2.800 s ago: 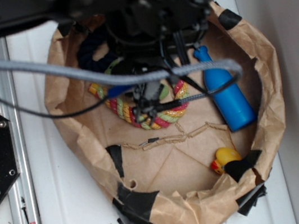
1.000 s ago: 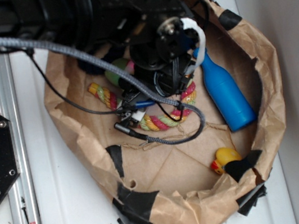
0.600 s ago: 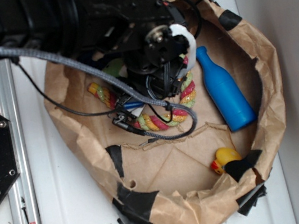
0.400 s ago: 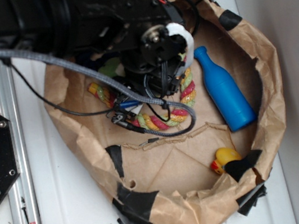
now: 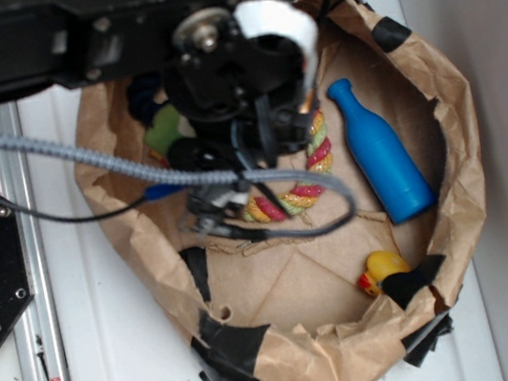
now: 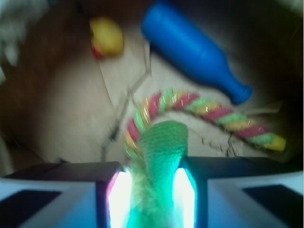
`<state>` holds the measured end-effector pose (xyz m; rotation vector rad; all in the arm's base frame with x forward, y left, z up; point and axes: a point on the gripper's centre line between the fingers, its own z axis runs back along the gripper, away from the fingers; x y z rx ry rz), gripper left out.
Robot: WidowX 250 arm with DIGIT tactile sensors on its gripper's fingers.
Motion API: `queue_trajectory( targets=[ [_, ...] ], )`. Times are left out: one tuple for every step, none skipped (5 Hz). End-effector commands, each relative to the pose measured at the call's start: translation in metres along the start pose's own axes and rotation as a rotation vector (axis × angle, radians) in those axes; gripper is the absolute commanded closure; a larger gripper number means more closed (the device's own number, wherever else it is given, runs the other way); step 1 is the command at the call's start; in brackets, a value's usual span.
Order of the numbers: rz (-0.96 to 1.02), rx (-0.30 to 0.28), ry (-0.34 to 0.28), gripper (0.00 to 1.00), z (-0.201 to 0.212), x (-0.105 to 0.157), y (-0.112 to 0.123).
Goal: Grab the green animal.
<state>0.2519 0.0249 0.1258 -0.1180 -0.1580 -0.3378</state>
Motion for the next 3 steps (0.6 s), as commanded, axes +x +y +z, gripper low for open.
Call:
queue_trajectory(
  targets=[
    [0.213,-0.01,-0.166,1.0,0.0257,0.0176,-0.013],
    [0.253,-0.034,-0.237,1.0,0.027,0.022,-0.0124],
    [0.335,-0.032,-0.258,1.0,0.0278,0.0199,-0.0103]
  ],
)
